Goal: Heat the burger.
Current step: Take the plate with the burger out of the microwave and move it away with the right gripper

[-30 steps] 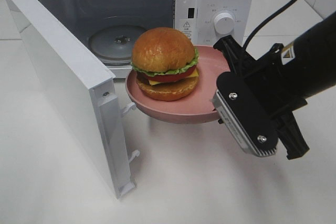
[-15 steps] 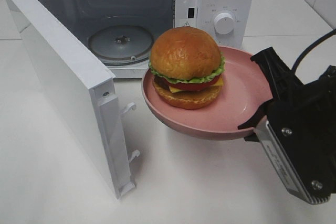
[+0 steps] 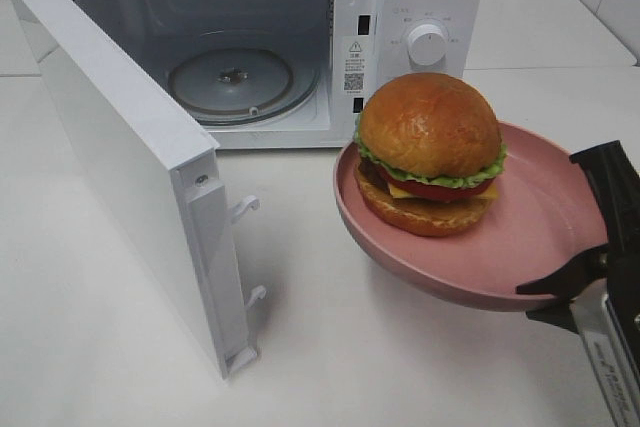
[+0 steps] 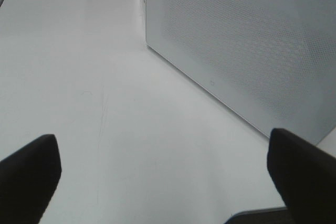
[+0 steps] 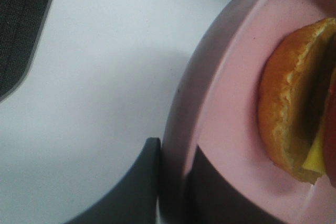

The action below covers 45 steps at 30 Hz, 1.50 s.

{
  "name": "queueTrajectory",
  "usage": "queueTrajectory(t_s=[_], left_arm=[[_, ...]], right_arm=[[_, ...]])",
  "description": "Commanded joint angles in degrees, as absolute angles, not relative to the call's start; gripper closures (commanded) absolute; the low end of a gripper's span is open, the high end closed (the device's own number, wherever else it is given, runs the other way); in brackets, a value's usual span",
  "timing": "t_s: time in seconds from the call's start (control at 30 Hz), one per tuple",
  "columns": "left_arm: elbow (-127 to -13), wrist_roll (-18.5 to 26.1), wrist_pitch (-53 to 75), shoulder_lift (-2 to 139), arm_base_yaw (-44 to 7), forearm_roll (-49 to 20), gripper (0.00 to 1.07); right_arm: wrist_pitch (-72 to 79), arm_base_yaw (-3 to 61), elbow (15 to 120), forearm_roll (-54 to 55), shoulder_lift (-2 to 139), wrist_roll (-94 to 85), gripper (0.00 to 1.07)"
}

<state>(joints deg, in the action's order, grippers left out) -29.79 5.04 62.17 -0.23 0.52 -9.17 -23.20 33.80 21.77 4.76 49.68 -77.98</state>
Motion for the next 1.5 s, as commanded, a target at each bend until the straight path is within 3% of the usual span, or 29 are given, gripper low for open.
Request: queueTrajectory(t_s=[0.03, 0.4, 1.07, 1.5], left_arm=[[-29.56, 4.81, 61.48, -0.57, 0.69, -9.34, 0.06], [-29.56, 4.81, 61.48, -0.57, 0.69, -9.34, 0.06], [-29.56, 4.81, 61.48, -0.57, 0.69, -9.34, 0.06], [-29.56, 4.81, 61.48, -0.57, 0.69, -9.34, 0.06]], right_arm=[[-22.29, 33.8, 22.0, 0.4, 46.47, -71.68, 1.07], [-31.68, 33.8, 22.0, -11.92, 39.99, -53.51, 1.06], [-40.68, 33.8, 21.83, -31.74, 40.28, -19.42, 1.06], [-41.48, 33.8, 21.89, -46.47, 54.95, 13.98, 1.06]])
